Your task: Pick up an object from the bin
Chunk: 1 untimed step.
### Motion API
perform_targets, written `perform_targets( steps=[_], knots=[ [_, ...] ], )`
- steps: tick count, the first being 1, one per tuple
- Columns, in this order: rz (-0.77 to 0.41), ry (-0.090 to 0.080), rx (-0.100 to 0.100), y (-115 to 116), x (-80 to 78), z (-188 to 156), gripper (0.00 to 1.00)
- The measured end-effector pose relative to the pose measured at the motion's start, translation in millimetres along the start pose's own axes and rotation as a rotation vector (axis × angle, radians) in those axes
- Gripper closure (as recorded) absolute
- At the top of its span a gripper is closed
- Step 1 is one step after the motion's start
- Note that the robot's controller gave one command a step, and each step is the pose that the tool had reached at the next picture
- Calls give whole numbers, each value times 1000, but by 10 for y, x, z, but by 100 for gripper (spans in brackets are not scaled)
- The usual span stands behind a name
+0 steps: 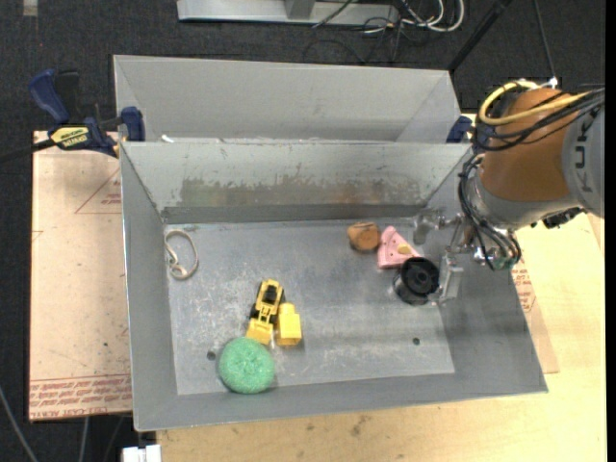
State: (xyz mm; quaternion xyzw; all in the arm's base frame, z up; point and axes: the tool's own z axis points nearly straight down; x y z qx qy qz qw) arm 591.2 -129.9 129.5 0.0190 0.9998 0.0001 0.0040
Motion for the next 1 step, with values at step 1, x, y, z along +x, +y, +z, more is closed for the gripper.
perform_targets(
  steps=[1],
  knots=[
    [-183,-1,-6,-19,157,350,100]
  ],
)
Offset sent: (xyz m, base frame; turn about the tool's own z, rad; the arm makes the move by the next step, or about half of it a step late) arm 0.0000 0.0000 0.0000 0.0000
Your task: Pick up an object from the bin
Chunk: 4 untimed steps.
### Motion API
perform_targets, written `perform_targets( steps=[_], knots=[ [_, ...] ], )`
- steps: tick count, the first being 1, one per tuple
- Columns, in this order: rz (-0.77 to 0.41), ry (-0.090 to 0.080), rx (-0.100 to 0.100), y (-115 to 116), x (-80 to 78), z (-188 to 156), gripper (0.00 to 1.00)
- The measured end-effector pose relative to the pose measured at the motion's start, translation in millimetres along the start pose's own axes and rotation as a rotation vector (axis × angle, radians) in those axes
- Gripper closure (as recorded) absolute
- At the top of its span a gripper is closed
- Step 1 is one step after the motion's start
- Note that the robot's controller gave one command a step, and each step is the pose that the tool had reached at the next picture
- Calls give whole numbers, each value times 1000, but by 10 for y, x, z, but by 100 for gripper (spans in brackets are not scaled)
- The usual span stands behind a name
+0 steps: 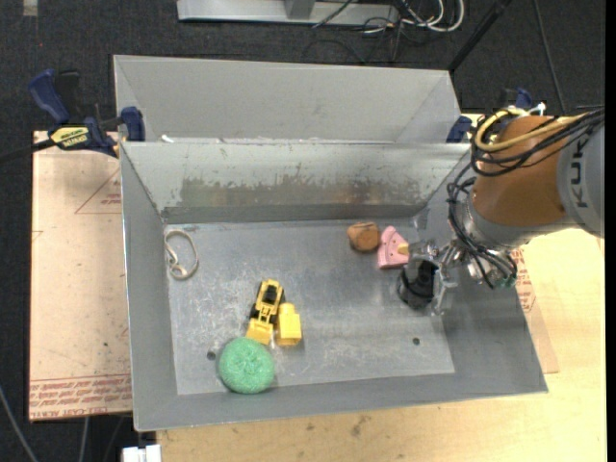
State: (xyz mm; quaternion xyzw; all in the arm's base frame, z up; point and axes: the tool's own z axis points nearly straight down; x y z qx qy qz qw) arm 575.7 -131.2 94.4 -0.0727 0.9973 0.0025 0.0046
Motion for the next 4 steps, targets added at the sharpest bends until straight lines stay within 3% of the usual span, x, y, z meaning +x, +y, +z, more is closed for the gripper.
perform_targets(
  steps=[4],
  knots=[
    [-3,0,1,4,-2,-1,100]
  ],
)
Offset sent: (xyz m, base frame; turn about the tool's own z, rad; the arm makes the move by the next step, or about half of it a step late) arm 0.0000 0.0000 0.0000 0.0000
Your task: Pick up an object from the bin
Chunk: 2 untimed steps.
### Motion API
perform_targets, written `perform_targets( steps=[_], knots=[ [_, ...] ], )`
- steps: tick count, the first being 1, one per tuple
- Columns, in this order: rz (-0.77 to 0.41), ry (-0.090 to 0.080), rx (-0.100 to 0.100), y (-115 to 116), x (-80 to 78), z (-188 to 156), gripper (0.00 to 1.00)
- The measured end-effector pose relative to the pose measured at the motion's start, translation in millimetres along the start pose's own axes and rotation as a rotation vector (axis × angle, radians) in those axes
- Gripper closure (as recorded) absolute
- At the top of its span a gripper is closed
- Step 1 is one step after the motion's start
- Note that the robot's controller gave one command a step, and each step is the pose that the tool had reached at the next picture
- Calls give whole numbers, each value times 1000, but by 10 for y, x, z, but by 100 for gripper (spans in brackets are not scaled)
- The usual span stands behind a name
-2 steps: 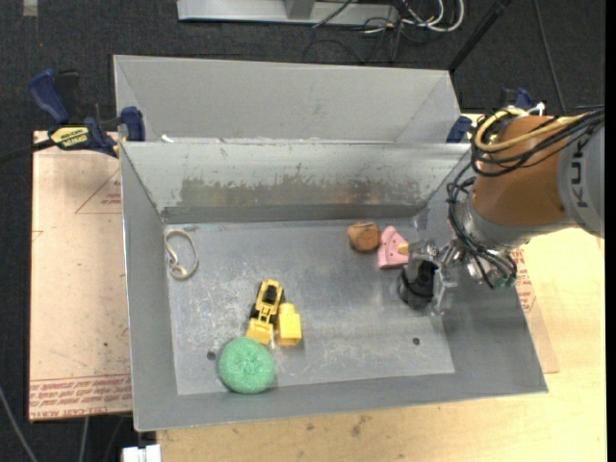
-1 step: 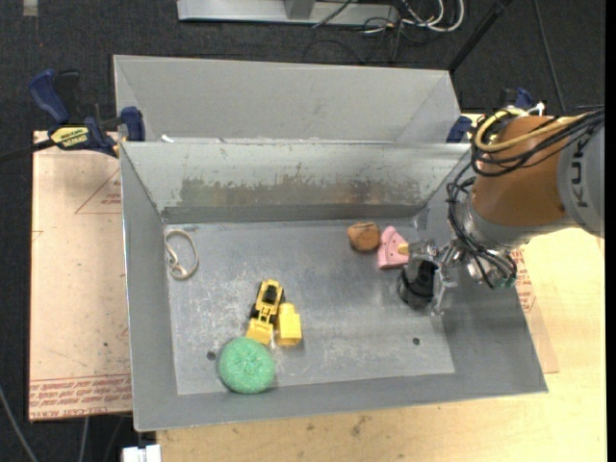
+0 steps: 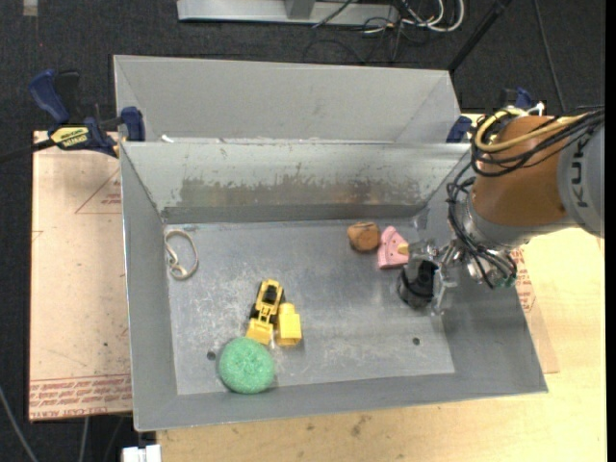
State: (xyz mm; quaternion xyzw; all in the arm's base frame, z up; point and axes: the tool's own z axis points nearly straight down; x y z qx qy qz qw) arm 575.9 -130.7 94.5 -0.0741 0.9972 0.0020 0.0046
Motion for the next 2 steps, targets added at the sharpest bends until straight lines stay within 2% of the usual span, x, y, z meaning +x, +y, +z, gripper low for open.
perform_targets(
  steps=[2],
  knots=[
    [0,0,0,0,0,0,100]
  ],
)
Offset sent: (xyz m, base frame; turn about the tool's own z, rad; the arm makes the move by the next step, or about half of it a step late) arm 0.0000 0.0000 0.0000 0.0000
